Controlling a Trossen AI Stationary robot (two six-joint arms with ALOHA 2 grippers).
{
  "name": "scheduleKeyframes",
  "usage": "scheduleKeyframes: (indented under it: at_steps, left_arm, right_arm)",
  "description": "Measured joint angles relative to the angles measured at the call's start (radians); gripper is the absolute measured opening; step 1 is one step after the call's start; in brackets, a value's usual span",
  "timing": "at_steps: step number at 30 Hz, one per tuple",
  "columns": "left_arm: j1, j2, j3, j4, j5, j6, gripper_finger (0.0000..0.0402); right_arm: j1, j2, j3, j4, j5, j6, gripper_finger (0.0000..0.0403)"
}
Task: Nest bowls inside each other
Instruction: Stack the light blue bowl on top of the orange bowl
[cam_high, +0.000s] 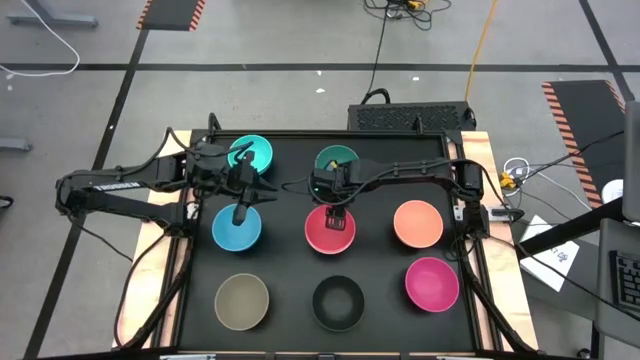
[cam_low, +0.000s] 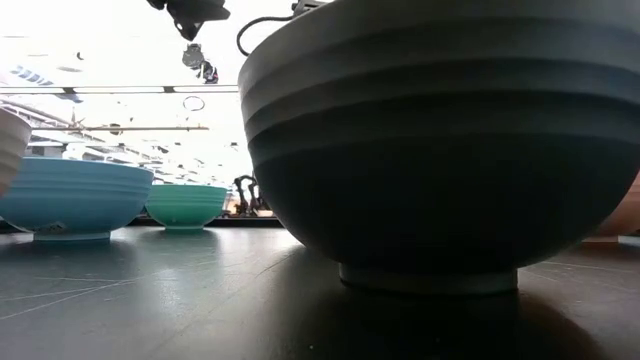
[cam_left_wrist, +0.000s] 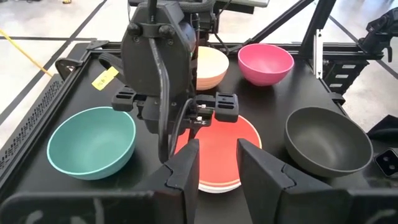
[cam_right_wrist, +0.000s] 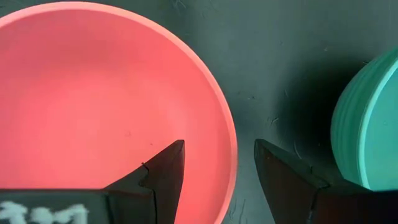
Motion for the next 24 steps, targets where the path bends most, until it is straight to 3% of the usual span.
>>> scheduleKeyframes:
  at_steps: [20,24]
  left_arm:
    - [0.000,0.000,0.000,0.002,-0.001,-0.002,0.0108]
    - [0.000,0.000,0.000,0.002,-0.002,-0.003,0.0108]
  right_arm:
    - [0.000,-0.198,0.000,0.005,-0.007,0.005,0.0186]
    - [0.000,-0.265,0.000,-0.018,-0.007,-0.018,0.0163]
